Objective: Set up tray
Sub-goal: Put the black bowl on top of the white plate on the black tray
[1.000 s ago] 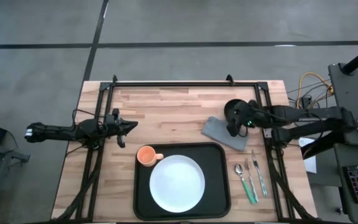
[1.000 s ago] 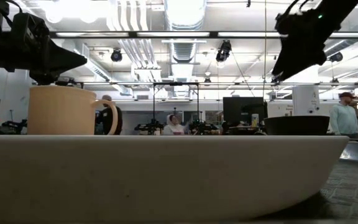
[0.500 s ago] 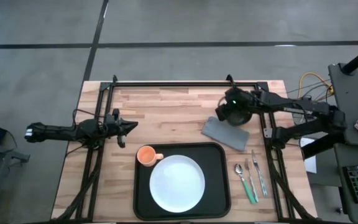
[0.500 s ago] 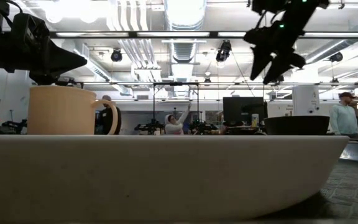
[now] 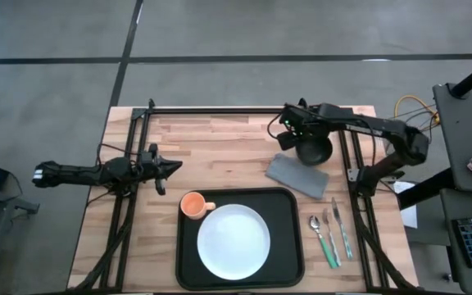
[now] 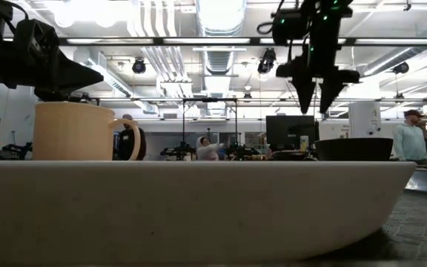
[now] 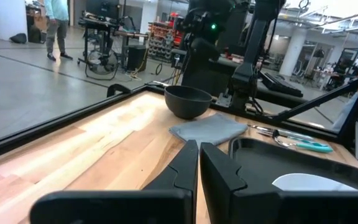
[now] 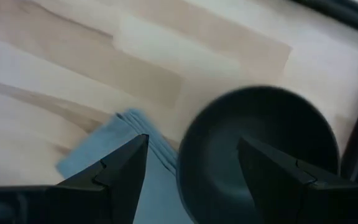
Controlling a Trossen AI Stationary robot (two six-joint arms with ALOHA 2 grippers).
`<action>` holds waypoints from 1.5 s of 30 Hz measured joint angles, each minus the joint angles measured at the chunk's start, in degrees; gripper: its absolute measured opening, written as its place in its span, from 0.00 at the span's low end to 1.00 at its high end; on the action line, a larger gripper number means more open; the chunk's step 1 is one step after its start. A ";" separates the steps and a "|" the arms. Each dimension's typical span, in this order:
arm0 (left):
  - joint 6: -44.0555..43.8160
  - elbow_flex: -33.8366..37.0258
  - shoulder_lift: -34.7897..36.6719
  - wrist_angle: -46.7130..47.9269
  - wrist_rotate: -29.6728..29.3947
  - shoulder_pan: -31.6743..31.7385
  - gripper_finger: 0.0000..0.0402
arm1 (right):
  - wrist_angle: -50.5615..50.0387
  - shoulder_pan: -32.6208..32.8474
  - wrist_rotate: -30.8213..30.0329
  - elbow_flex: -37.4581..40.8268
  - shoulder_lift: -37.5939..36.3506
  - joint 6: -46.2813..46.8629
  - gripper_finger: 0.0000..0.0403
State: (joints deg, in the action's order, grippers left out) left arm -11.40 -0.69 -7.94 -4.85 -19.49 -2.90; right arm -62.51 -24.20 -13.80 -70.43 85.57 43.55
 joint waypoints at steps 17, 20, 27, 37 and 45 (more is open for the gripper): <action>-0.09 0.09 -1.16 0.06 0.00 0.00 0.00 | -0.01 -0.60 0.80 0.44 9.19 -0.07 0.59; -0.09 0.07 -1.16 0.38 0.00 -0.02 0.00 | 0.16 -0.62 0.78 0.70 9.96 -0.20 0.59; -0.11 0.07 -1.13 0.49 0.00 -0.01 0.00 | 4.80 -0.77 0.32 3.52 10.17 0.27 0.59; -0.19 0.07 -1.14 0.83 0.01 -0.02 0.00 | 11.26 -0.75 0.27 9.75 10.19 3.04 0.59; -1.38 0.07 -1.14 0.83 0.01 0.00 0.00 | 12.18 -0.73 0.37 12.67 10.21 3.61 0.55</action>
State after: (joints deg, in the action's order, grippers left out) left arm -12.78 -0.62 -9.08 -4.01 -19.48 -2.90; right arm -50.33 -24.93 -13.43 -57.76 95.79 47.16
